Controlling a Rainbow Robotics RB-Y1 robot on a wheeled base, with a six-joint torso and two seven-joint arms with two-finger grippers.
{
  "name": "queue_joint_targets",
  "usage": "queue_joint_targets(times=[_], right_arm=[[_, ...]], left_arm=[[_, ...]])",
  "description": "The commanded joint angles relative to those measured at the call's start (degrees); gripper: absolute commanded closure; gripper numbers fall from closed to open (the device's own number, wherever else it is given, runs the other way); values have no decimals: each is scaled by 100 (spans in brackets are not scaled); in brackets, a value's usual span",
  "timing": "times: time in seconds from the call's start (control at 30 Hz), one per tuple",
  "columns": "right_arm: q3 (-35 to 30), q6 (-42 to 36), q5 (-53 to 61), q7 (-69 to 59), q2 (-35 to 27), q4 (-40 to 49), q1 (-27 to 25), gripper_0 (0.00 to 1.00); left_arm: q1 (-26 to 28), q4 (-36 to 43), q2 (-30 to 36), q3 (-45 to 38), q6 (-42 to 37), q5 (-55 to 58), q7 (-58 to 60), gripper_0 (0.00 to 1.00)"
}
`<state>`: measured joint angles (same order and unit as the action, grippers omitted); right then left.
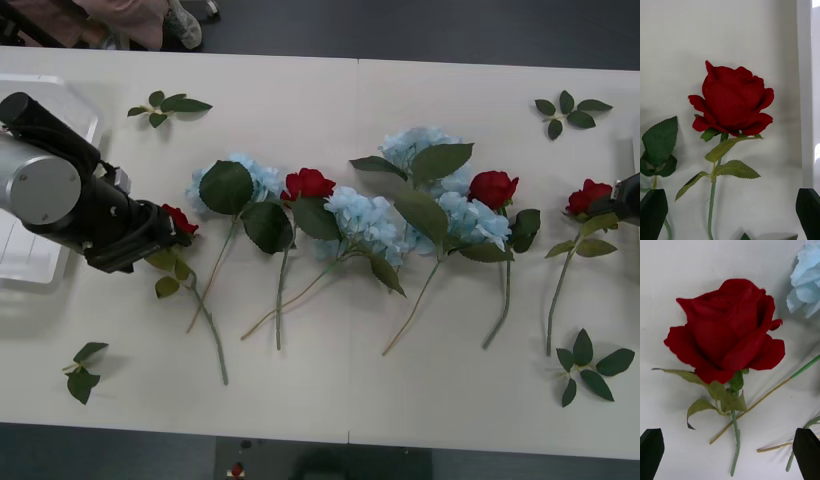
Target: Put the red flowers into the right box and the blue flowers into the left box
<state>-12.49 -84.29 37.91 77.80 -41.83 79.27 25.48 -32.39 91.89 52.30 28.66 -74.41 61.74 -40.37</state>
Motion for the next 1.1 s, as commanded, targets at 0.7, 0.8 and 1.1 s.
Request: queue_joint_targets(times=[0.7,0.8,1.1], right_arm=[[678,1257,-847,-178,105,-1133,370,0],[678,1318,-1014,-195,246,-1168,370,0],[652,1468,-1374,-318,597,-1168,361,0]], left_arm=[[-303,-822,-774,395,-47,-619,-6,0],[-320,-884,-809,395,-56,-681,-24,0],[-338,-928,-905,430,-56,-804,-41,0]])
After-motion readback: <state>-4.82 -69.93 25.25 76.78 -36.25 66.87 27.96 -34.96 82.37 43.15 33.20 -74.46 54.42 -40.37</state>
